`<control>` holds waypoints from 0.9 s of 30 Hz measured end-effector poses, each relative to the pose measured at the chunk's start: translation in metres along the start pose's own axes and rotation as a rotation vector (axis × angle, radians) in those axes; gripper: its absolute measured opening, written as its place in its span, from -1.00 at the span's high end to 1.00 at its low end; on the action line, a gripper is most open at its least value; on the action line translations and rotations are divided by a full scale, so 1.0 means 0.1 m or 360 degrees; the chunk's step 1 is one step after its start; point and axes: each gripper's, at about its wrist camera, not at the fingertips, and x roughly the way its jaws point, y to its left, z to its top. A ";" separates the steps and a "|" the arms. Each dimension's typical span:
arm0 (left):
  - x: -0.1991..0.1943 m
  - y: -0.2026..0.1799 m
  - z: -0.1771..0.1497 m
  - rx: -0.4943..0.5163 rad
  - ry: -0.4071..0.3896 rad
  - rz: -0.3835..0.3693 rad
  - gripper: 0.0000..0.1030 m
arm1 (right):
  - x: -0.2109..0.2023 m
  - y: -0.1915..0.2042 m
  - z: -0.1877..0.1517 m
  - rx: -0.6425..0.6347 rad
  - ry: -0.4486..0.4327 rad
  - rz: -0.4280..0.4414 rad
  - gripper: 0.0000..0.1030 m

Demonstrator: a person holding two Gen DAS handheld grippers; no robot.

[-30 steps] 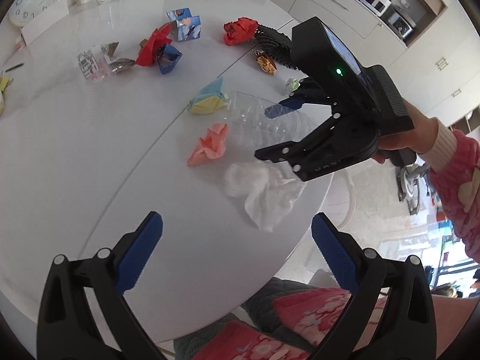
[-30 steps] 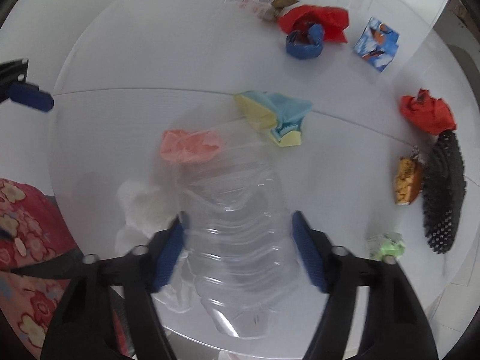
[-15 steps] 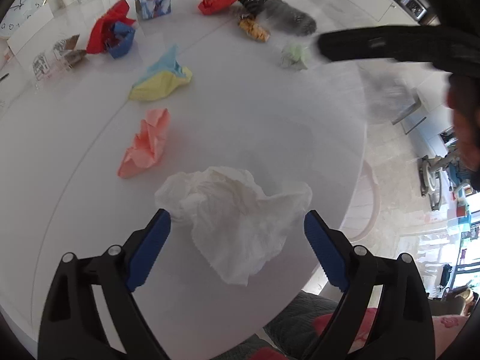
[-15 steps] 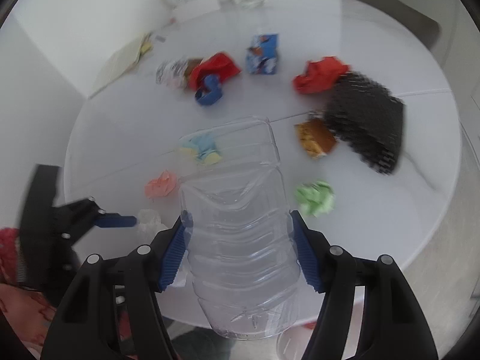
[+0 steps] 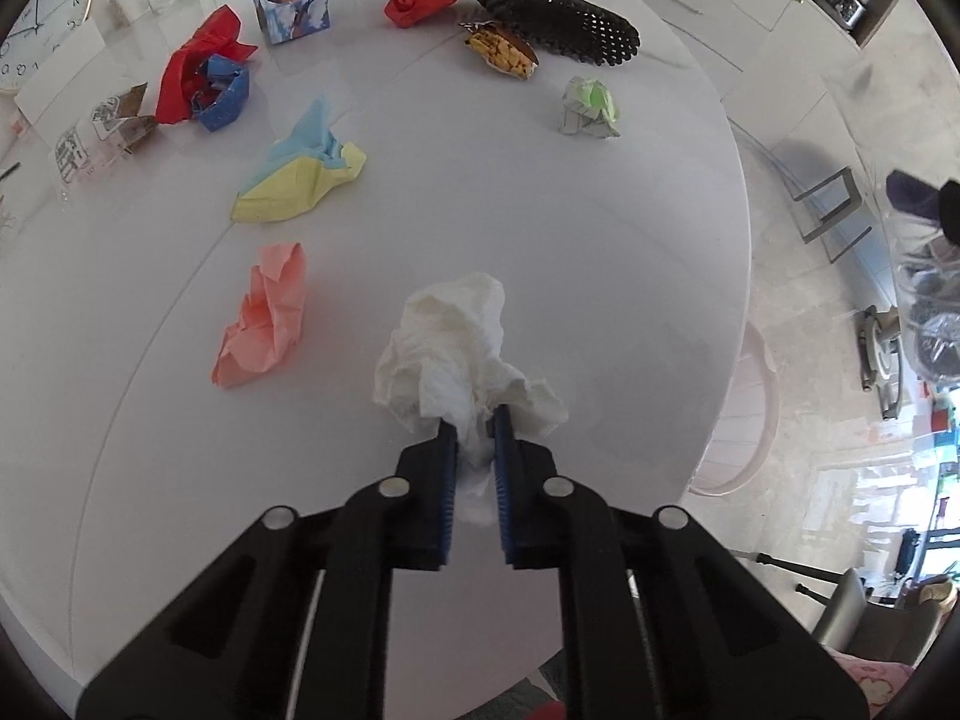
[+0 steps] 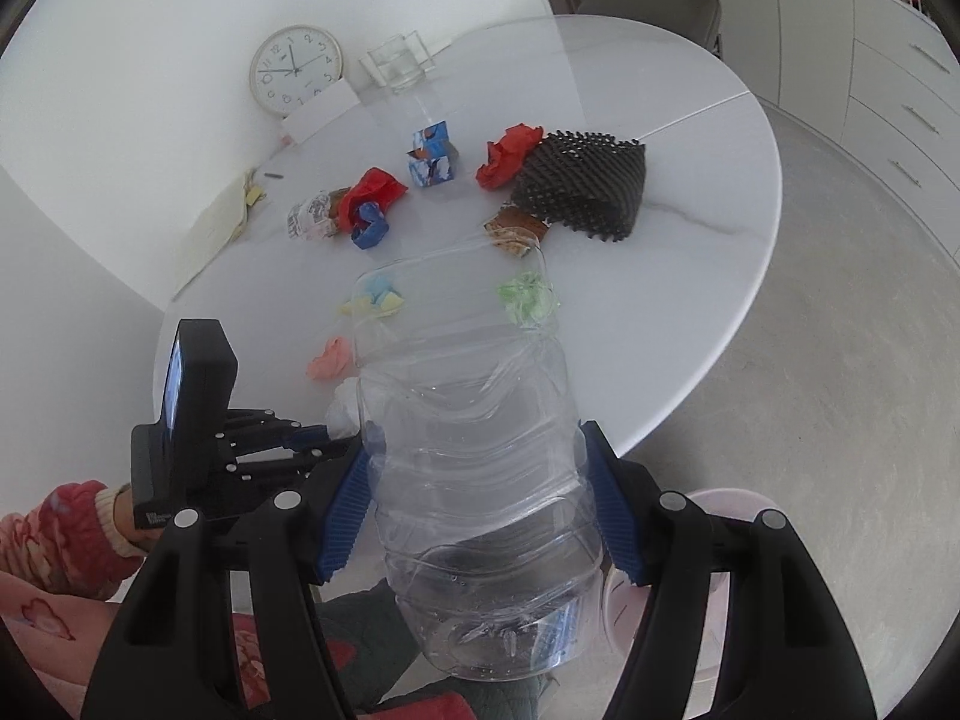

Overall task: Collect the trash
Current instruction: 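Carry tissue and bottle over the wastebasket and open both tools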

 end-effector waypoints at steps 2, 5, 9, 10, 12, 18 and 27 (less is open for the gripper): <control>-0.10 -0.04 0.02 0.0035 -0.0021 -0.0014 0.81 | -0.05 0.00 -0.03 0.0030 -0.0027 -0.0023 -0.29; -0.31 -0.21 0.06 0.0139 -0.0071 -0.0021 0.81 | -0.19 -0.03 -0.11 0.0100 -0.0087 -0.0049 -0.29; -0.60 -0.58 0.15 0.0334 -0.0130 -0.0138 0.81 | -0.44 -0.18 -0.31 0.0252 -0.0182 -0.0143 -0.29; -0.65 -0.75 0.17 0.0428 -0.0139 -0.0177 0.81 | -0.53 -0.24 -0.40 0.0309 -0.0209 -0.0187 -0.29; -0.68 -1.12 0.20 0.0608 -0.0145 -0.0257 0.81 | -0.70 -0.40 -0.58 0.0417 -0.0246 -0.0285 -0.29; -0.27 -2.15 0.17 0.1013 -0.0014 -0.0423 0.81 | -1.20 -0.82 -1.21 0.0723 -0.0345 -0.0500 -0.30; 0.93 -3.19 0.05 0.1252 0.0277 -0.0435 0.52 | -1.57 -1.33 -1.89 0.1017 -0.0378 -0.0615 -0.30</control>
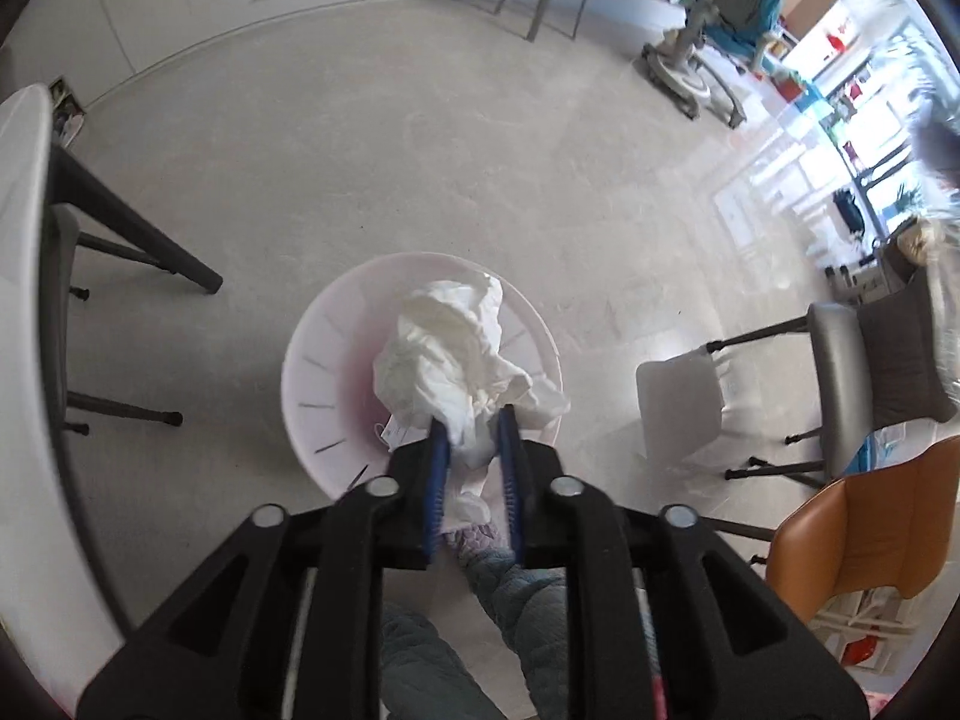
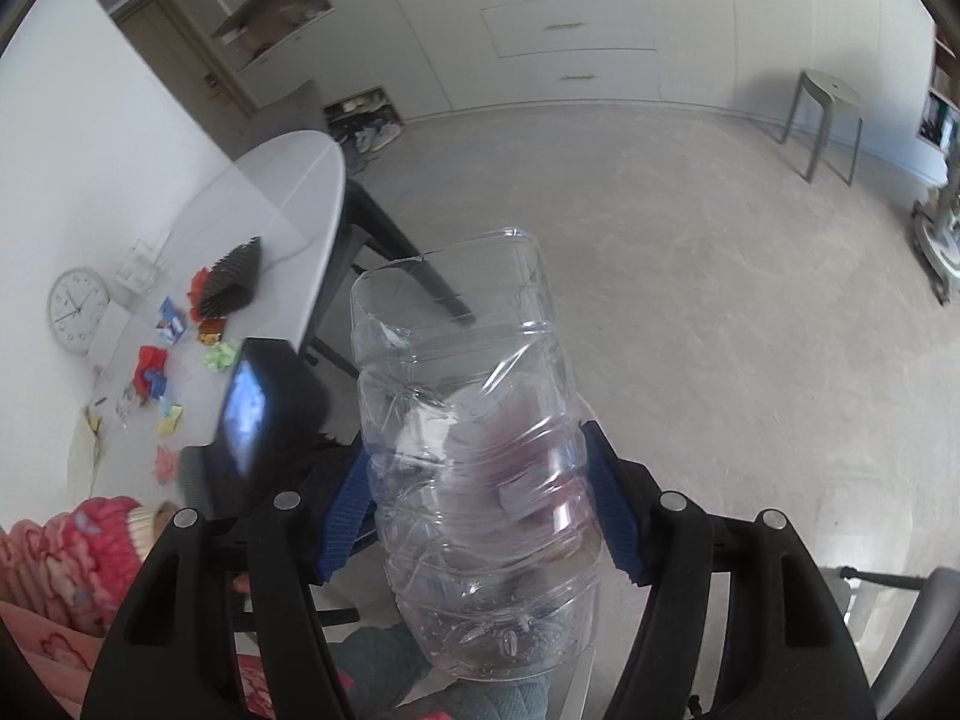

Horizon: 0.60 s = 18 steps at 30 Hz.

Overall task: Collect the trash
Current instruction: 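Carry tissue and bottle over the wastebasket and open both tools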

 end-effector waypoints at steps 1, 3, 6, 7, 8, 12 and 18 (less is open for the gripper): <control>0.07 -0.03 0.02 0.0006 0.0017 0.0004 0.26 | 0.00 -0.04 -0.01 0.0007 0.0004 -0.0005 -0.30; 0.17 -0.06 0.07 0.0007 0.0038 0.0006 0.09 | 0.02 -0.13 -0.02 0.0026 0.0016 -0.0011 -0.30; 0.16 -0.09 0.10 -0.0020 0.0040 -0.0009 -0.11 | 0.08 -0.20 -0.02 0.0045 0.0027 -0.0001 -0.30; 0.14 -0.09 0.09 -0.0031 0.0027 -0.0008 -0.17 | 0.08 -0.21 -0.03 0.0043 0.0029 0.0004 -0.30; 0.09 -0.09 0.07 -0.0040 0.0005 -0.0007 -0.21 | 0.09 -0.20 -0.02 0.0037 0.0033 0.0010 -0.30; -0.10 -0.10 0.05 -0.0067 -0.0055 0.0018 -0.27 | 0.12 -0.16 -0.03 0.0006 0.0027 0.0027 -0.30; -0.67 0.00 -0.05 -0.0156 -0.0187 0.0103 -0.40 | 0.44 -0.06 -0.07 -0.0052 0.0097 0.0004 -0.30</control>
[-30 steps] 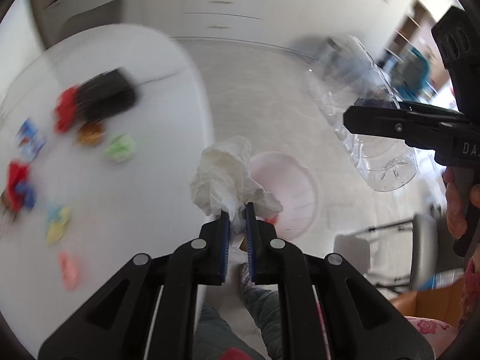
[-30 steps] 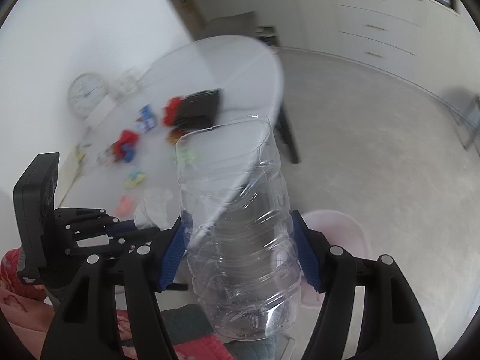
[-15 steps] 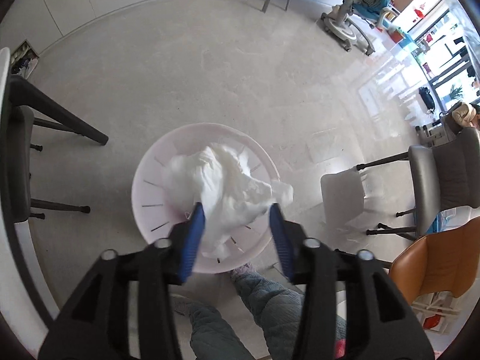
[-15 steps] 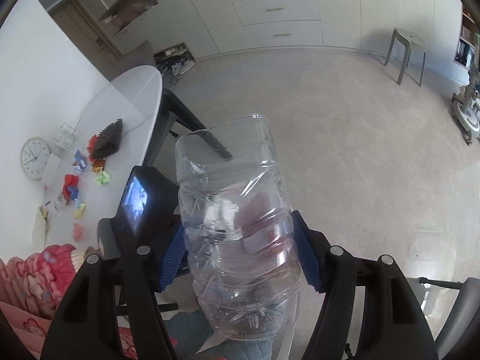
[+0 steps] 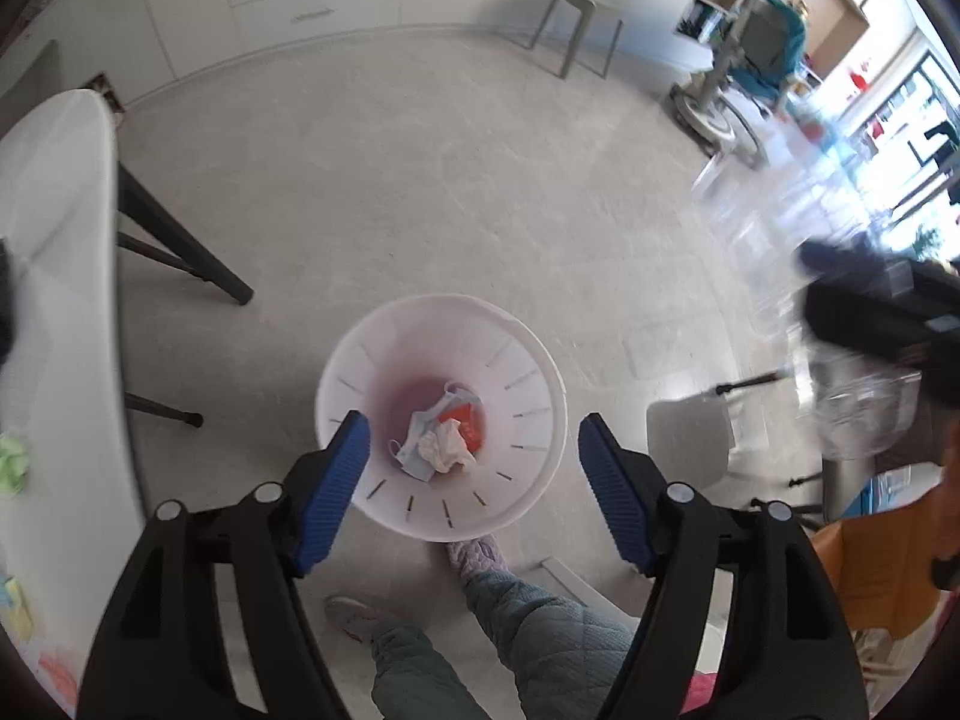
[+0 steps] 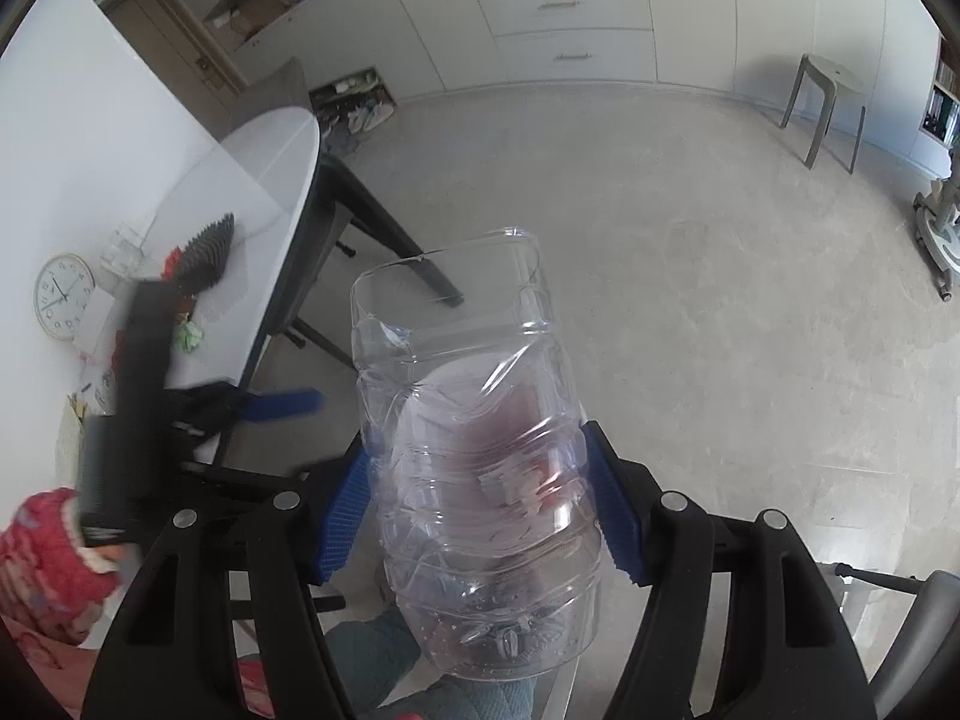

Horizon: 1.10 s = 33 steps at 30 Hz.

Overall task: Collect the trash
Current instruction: 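Carry tissue and bottle over the wastebasket and open both tools, then grasp the pink crumpled paper with the left tool while the right tool grasps the green paper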

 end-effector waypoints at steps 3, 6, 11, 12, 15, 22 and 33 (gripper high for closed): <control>-0.33 0.12 -0.06 -0.0049 -0.0073 0.0054 -0.50 | 0.35 0.08 -0.03 -0.0032 0.0082 0.0028 -0.30; -0.70 0.29 -0.20 -0.0113 -0.0134 0.0134 -0.55 | 0.74 0.22 -0.08 -0.0054 0.0174 0.0064 -0.30; -1.12 0.59 -0.44 -0.0221 -0.0197 0.0255 -0.59 | 1.21 0.39 -0.11 -0.0002 0.0321 -0.0011 -0.58; -1.19 0.62 -0.49 -0.0241 -0.0202 0.0268 -0.59 | 1.19 0.44 -0.08 0.0013 0.0318 -0.0013 -0.60; -1.36 0.83 -0.65 -0.0320 -0.0218 0.0301 -0.59 | 0.97 0.68 0.04 -0.0020 0.0231 -0.0009 -0.72; -1.75 1.25 -1.08 -0.0442 -0.0290 0.0355 -0.68 | 0.03 1.65 0.47 -0.0283 -0.0126 0.0052 -0.95; -1.79 2.11 -1.92 -0.0714 -0.0236 0.0427 -0.75 | -0.01 2.83 0.50 -0.0563 -0.0116 0.0212 -0.95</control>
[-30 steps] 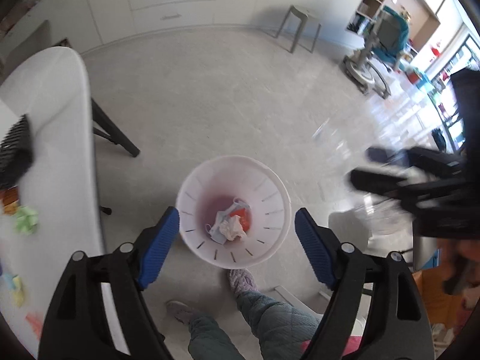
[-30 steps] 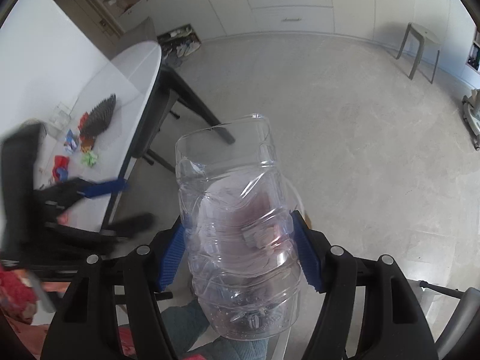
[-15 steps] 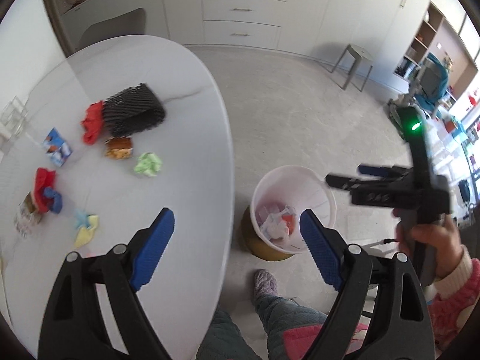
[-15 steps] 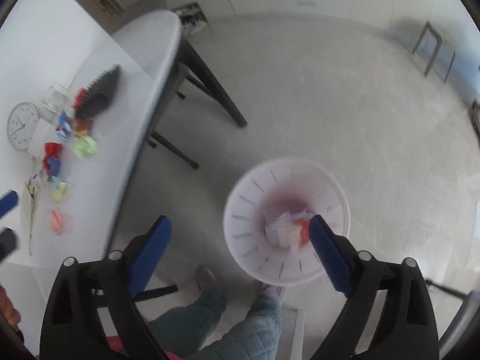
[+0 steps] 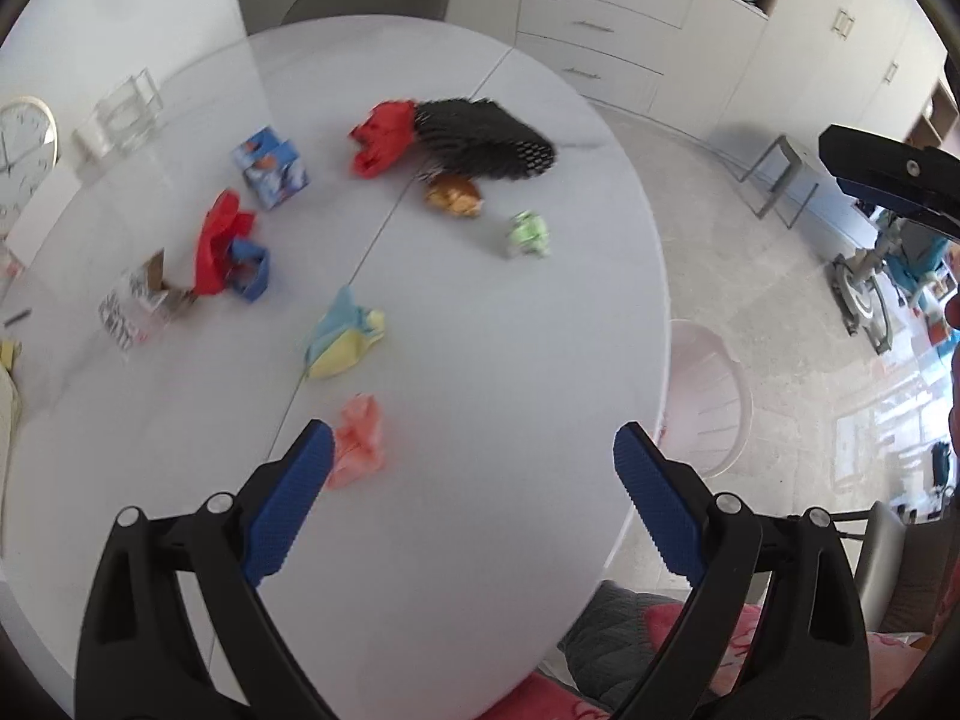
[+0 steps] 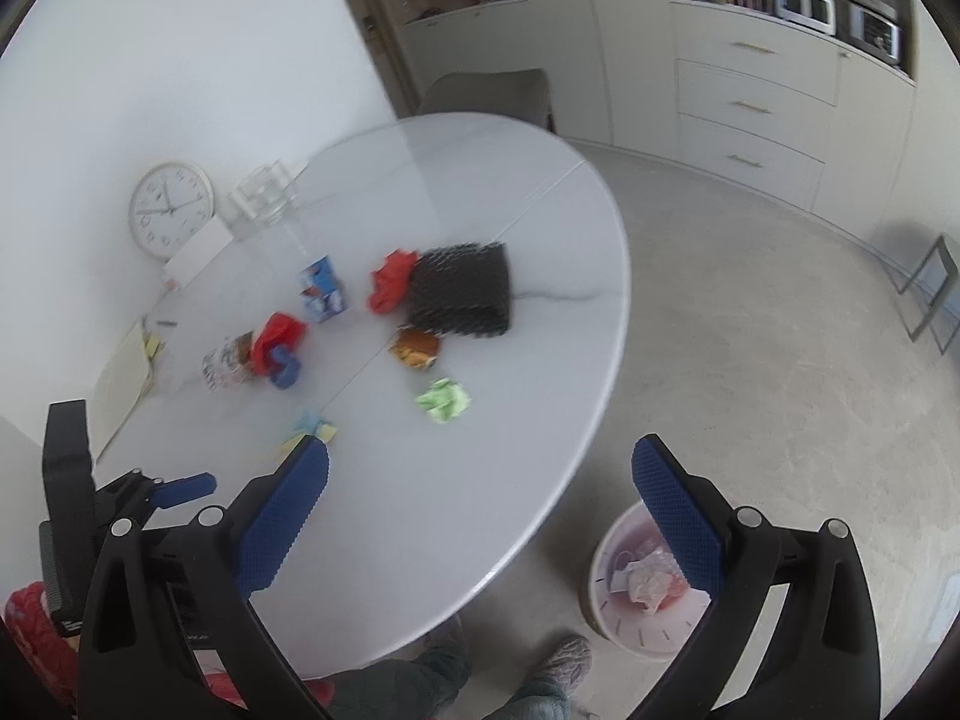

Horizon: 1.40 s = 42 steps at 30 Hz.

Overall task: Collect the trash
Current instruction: 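Grasp the pink crumpled paper with the left tool while the right tool grasps the green paper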

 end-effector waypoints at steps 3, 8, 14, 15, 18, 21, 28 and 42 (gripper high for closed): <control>0.11 0.21 -0.05 -0.0045 0.0022 -0.0013 -0.75 | 0.13 0.22 -0.01 -0.0037 0.0053 0.0011 -0.95; 0.36 0.44 -0.10 -0.0112 0.0102 -0.0050 -0.75 | 0.39 0.47 -0.01 -0.0072 0.0131 0.0000 -0.95; 0.68 0.59 -0.13 -0.0124 0.0199 -0.0067 -0.75 | 0.57 0.51 -0.02 -0.0047 0.0186 -0.0029 -0.95; 0.71 0.60 -0.13 -0.0123 0.0205 -0.0069 -0.73 | 0.59 0.50 -0.03 -0.0039 0.0192 -0.0034 -0.95; 0.83 0.62 -0.09 -0.0114 0.0231 -0.0077 -0.53 | 0.62 0.47 -0.03 -0.0014 0.0201 -0.0048 -0.95; 0.93 0.65 -0.08 -0.0103 0.0269 -0.0084 -0.17 | 0.66 0.44 -0.02 0.0013 0.0199 -0.0058 -0.95; 0.96 0.64 -0.07 -0.0034 0.0254 -0.0087 0.42 | 0.86 0.39 0.00 0.0007 0.0228 -0.0060 -0.95; 0.36 0.62 0.20 -0.0048 0.0089 -0.0208 0.44 | 2.18 0.49 0.17 -0.0267 0.0488 -0.0114 -0.44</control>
